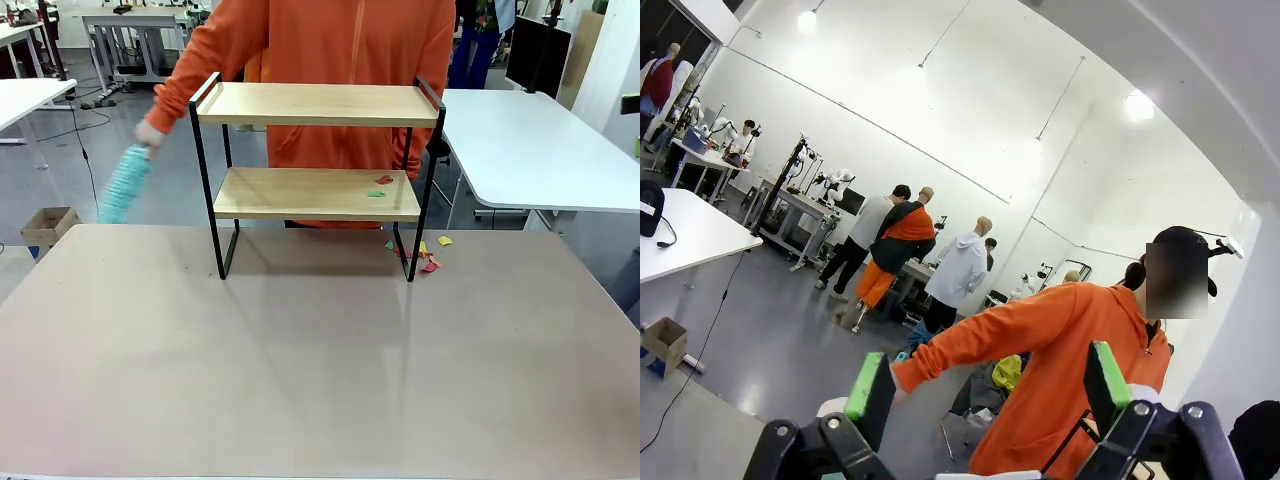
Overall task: Clean the shelf.
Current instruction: Hand the Duster back to the human.
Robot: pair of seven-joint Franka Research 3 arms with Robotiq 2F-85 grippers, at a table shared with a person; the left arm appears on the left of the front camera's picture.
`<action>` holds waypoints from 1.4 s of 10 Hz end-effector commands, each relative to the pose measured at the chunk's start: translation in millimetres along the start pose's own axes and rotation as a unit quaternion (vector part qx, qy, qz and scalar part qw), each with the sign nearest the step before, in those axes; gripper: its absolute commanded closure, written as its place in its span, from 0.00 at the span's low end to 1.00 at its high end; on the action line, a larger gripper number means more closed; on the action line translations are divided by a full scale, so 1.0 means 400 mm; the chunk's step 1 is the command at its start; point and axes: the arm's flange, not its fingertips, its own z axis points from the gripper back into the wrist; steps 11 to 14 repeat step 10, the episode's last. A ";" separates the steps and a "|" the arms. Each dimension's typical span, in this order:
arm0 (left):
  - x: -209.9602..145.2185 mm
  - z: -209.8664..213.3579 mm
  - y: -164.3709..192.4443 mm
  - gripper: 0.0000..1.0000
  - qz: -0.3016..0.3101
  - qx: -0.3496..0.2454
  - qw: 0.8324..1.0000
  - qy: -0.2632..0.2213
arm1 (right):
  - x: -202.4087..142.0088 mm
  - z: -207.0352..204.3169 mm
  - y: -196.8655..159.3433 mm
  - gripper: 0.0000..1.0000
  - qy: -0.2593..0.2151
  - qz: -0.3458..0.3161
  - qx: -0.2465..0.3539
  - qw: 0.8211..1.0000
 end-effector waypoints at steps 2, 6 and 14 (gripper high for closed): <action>0.003 -0.003 -0.007 0.00 -0.007 0.000 1.000 0.000 | 0.006 -0.002 -0.006 0.00 -0.014 0.009 -0.001 1.000; 0.003 -0.003 -0.007 0.00 -0.007 0.000 1.000 0.000 | 0.006 -0.002 -0.006 0.00 -0.014 0.009 -0.001 1.000; 0.003 -0.003 -0.007 0.00 -0.007 0.000 1.000 0.000 | 0.006 -0.002 -0.006 0.00 -0.014 0.009 -0.001 1.000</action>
